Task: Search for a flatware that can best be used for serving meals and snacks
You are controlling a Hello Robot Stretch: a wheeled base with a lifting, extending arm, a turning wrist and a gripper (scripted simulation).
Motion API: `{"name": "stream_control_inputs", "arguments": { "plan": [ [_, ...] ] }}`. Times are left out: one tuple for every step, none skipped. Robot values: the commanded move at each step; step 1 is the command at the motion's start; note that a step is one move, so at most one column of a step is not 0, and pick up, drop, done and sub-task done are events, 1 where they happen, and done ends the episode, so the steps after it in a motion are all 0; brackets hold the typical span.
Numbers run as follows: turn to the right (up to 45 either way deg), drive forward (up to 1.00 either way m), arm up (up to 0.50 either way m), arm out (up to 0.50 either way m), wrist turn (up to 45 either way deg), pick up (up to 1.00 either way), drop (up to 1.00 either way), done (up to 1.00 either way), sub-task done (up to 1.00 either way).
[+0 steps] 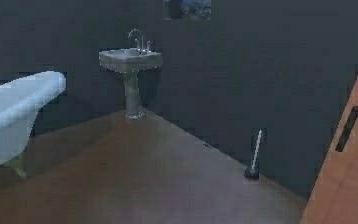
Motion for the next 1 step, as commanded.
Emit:
{"name": "stream_control_inputs", "arguments": {
  "plan": [
    [45.0,0.0,0.0,0.0,0.0,0.0,0.0,0.0,0.0]
  ]
}}
